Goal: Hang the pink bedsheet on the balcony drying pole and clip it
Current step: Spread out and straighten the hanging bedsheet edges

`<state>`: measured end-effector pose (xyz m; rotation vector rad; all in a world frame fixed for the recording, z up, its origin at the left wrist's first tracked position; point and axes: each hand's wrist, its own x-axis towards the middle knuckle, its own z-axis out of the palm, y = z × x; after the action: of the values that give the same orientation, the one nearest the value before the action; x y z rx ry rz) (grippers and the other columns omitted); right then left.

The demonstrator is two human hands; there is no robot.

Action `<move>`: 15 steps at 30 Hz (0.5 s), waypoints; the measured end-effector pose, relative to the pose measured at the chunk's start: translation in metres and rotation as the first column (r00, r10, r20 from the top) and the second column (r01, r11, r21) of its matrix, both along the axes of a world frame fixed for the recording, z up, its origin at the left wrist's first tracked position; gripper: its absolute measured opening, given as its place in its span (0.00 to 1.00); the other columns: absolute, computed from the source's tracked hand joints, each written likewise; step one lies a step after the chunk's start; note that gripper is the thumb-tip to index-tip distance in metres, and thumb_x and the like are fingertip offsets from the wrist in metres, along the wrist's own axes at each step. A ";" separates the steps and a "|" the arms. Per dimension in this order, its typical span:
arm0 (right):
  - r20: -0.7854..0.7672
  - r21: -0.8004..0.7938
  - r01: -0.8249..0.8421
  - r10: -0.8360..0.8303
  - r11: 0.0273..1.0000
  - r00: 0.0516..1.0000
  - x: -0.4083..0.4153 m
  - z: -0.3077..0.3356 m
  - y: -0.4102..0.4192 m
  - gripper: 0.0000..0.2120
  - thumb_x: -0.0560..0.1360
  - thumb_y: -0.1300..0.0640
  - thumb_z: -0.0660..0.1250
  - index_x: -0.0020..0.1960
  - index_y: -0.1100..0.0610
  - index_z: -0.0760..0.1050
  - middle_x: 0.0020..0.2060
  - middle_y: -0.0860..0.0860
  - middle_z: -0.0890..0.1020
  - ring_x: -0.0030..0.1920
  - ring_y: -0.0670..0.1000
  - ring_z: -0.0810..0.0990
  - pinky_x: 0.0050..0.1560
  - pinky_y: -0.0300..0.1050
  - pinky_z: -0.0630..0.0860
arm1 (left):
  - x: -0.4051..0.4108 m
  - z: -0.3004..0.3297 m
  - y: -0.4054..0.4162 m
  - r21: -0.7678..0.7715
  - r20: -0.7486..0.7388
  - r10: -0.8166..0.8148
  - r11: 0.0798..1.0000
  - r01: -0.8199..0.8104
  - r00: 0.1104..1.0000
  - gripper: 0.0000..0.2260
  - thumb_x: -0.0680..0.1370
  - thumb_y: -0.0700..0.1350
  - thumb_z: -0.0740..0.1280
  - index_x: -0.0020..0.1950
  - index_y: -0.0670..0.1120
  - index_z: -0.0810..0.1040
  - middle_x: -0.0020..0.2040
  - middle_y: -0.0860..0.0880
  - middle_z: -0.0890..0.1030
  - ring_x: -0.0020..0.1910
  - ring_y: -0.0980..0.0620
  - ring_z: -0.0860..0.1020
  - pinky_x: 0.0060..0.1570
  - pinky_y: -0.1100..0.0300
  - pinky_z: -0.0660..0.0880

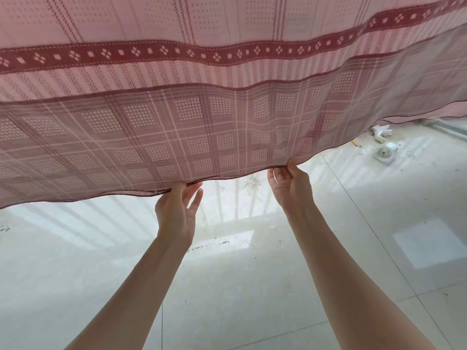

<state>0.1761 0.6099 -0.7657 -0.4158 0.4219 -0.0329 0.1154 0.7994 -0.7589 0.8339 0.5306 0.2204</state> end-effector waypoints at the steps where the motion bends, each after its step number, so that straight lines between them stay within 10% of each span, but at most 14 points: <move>1: -0.001 0.002 -0.002 0.002 1.000 1.000 0.000 0.000 0.000 0.05 0.78 0.66 0.59 0.46 0.62 0.74 0.34 0.52 0.81 0.32 0.47 0.80 0.43 0.45 0.76 | 0.001 -0.001 0.001 0.026 -0.004 0.008 1.000 -0.007 1.000 0.08 0.75 0.35 0.63 0.37 0.42 0.75 0.36 0.47 0.82 0.42 0.51 0.82 0.45 0.59 0.78; 7: -0.038 0.026 -0.032 0.033 0.999 0.999 -0.003 -0.002 0.004 0.06 0.78 0.67 0.58 0.45 0.63 0.74 0.31 0.53 0.82 0.36 0.49 0.80 0.41 0.46 0.76 | 0.002 -0.007 0.009 0.261 -0.007 0.045 0.965 -0.041 0.999 0.09 0.76 0.36 0.61 0.37 0.41 0.77 0.32 0.50 0.83 0.40 0.52 0.83 0.47 0.61 0.79; 15: -0.055 0.050 -0.032 0.034 0.998 0.998 -0.017 0.004 0.012 0.07 0.78 0.68 0.58 0.47 0.66 0.74 0.44 0.56 0.81 0.47 0.52 0.80 0.56 0.50 0.73 | 0.002 -0.003 0.023 0.147 -0.022 0.051 0.988 -0.047 0.998 0.08 0.76 0.34 0.60 0.37 0.40 0.73 0.37 0.45 0.79 0.37 0.53 0.82 0.48 0.58 0.78</move>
<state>0.1588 0.6216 -0.7616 -0.3757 0.4700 0.0213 0.1173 0.8223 -0.7615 0.9681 0.5644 0.2965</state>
